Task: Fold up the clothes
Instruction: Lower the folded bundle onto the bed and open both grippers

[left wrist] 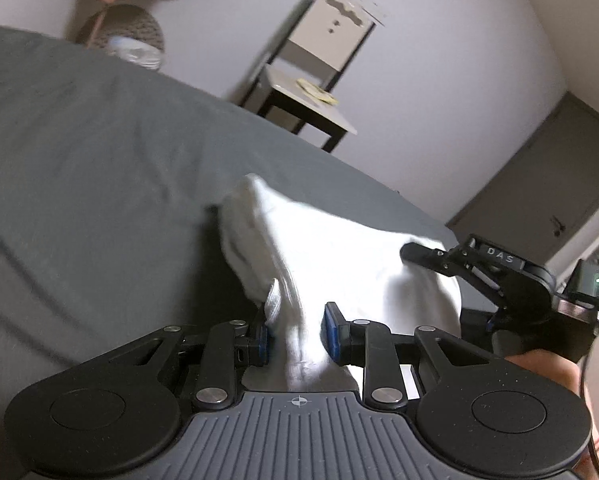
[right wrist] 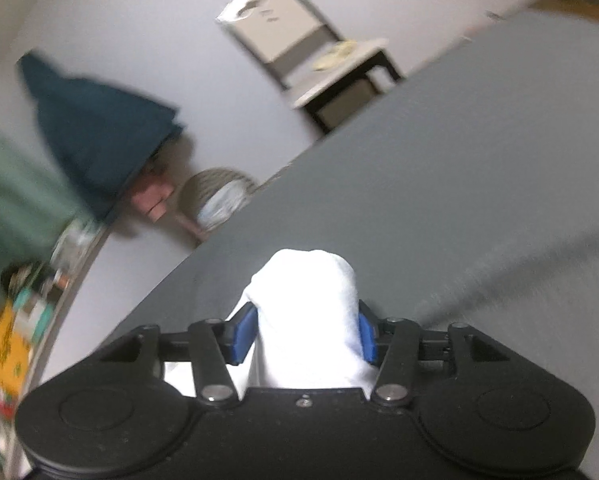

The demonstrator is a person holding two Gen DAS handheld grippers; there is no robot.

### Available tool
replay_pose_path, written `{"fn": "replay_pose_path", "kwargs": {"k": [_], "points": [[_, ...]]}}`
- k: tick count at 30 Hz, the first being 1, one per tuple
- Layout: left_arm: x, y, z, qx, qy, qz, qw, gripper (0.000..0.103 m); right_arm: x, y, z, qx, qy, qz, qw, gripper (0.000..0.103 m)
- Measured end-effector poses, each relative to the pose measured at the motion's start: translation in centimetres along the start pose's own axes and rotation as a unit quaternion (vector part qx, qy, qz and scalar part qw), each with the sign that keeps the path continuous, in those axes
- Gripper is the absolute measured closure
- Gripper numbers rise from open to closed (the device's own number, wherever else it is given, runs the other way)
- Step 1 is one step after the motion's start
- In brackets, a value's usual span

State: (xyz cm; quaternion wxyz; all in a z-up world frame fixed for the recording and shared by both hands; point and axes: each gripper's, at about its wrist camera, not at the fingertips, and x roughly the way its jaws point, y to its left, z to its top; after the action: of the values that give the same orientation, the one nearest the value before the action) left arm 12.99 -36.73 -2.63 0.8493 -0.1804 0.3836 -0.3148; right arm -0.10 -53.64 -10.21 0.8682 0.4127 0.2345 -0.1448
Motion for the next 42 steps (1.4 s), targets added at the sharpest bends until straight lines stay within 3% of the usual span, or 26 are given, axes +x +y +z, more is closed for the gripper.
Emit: {"fn": "replay_pose_path", "kwargs": {"k": [3,4,5,7,11,12,13,16,18,21,24,27,31,34,40,42], "points": [[-0.6,1.4,-1.2,-0.025,0.004,0.006,0.9997,0.076,0.6,-0.3,-0.8,0.011,-0.006,-0.013,1.0,0.047],[-0.7,1.7,-1.5,-0.033,0.004,0.005,0.9994,0.076,0.7,-0.3,-1.1,0.012,-0.007,-0.019,1.0,0.042],[-0.8,2.0,-1.7,-0.041,0.003,0.001,0.9992,0.076,0.7,-0.3,-1.3,0.014,-0.005,-0.032,0.999,0.03],[-0.8,2.5,-2.0,-0.059,0.005,0.001,0.9982,0.059,0.5,-0.4,-1.5,0.015,-0.008,-0.05,0.999,0.022],[-1.1,3.1,-2.5,-0.093,0.005,-0.015,0.9956,0.039,-1.2,0.0,-1.2,0.018,-0.043,-0.071,0.996,0.021],[-1.7,3.0,-2.6,-0.091,-0.004,-0.007,0.9958,0.02,-1.9,0.3,-1.1,0.015,-0.058,-0.076,0.995,0.021],[-2.2,2.9,-2.6,-0.089,-0.012,0.001,0.996,0.009,-2.7,0.8,-1.1,0.005,-0.076,-0.077,0.994,0.019],[-5.0,2.8,-2.7,-0.074,-0.047,-0.006,0.9961,0.009,-5.5,3.2,-1.6,-0.048,-0.132,-0.076,0.987,0.012],[-7.2,2.7,-2.5,-0.064,-0.053,-0.008,0.9965,0.009,-7.5,5.2,-2.7,-0.093,-0.159,-0.071,0.98,0.002],[-10.7,2.0,-1.6,-0.032,-0.047,-0.012,0.9983,0.009,-10.3,7.9,-5.4,-0.151,-0.178,-0.056,0.971,0.0],[-14.4,-0.1,0.2,0.058,-0.003,-0.021,0.9981,0.009,-12.3,9.7,-7.8,-0.174,-0.177,-0.046,0.968,0.0],[-17.5,-3.2,2.2,0.159,0.05,-0.013,0.986,0.009,-13.8,10.9,-10.0,-0.184,-0.162,-0.046,0.968,0.0],[-22.8,-6.2,3.1,0.25,0.081,-0.004,0.9649,0.009,-15.8,12.2,-12.4,-0.22,-0.155,-0.042,0.962,0.0],[-24.5,-6.6,4.3,0.265,0.082,0.011,0.9606,0.009,-17.5,13.0,-13.8,-0.24,-0.158,-0.048,0.956,0.0],[-27.3,-6.4,2.6,0.17,-0.002,0.075,0.9825,0.009,-20.6,14.0,-15.9,-0.239,-0.105,-0.101,0.96,0.0],[-27.2,-6.5,2.1,0.159,-0.009,0.095,0.9826,0.009,-22.1,14.2,-16.8,-0.248,-0.09,-0.103,0.959,0.0]]}}
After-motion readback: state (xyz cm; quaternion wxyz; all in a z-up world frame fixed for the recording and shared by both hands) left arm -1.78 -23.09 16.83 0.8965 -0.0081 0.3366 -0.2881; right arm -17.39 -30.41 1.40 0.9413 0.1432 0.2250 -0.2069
